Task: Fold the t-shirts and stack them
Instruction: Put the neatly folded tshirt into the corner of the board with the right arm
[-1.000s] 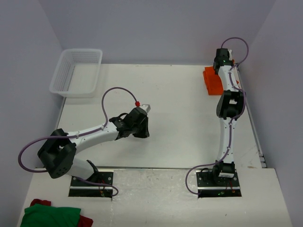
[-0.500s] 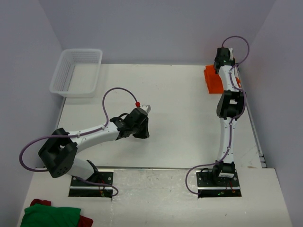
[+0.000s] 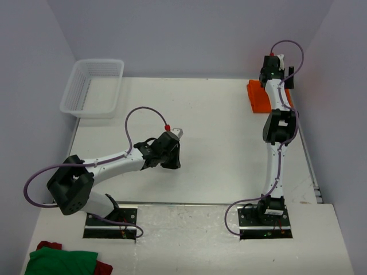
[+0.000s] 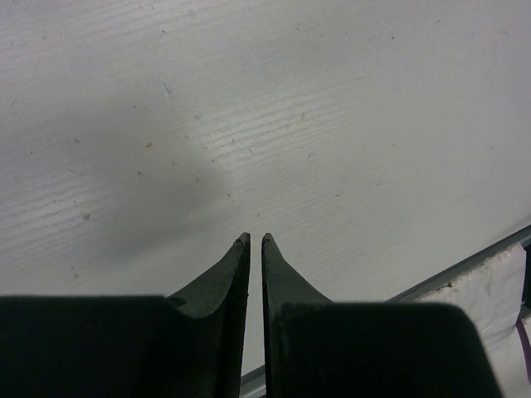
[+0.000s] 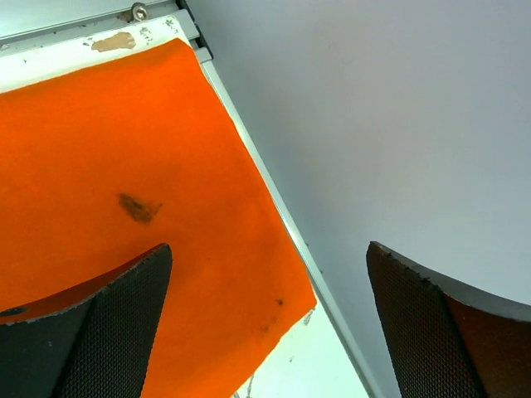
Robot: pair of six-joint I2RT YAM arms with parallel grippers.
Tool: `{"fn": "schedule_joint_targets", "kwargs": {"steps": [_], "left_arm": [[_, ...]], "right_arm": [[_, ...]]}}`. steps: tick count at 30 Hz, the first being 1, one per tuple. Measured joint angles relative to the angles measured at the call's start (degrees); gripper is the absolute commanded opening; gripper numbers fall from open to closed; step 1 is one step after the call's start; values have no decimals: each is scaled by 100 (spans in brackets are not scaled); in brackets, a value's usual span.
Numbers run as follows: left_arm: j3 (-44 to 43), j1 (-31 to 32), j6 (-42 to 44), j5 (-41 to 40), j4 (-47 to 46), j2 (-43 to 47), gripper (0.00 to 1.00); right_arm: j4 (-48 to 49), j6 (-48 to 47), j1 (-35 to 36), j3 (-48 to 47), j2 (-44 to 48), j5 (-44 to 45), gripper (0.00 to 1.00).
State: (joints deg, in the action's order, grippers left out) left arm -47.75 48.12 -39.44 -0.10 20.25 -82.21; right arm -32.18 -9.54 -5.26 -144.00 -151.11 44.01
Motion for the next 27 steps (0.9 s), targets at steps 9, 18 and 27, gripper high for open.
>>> {"fn": "schedule_joint_targets", "kwargs": {"steps": [9,18,27], "left_arm": [[-157,245,-57,-634,179,0,7],[-188,341,-415,-1971,468,94,0],[-107,341,-629,-2741,671,1154,80]], "right_arm": [[-883,1213,334,1014,1318,-1373,0],[-332,2618,1513,3488,4509,-4166,60],[511,2780,2573,6629,5692,-4511,99]]}}
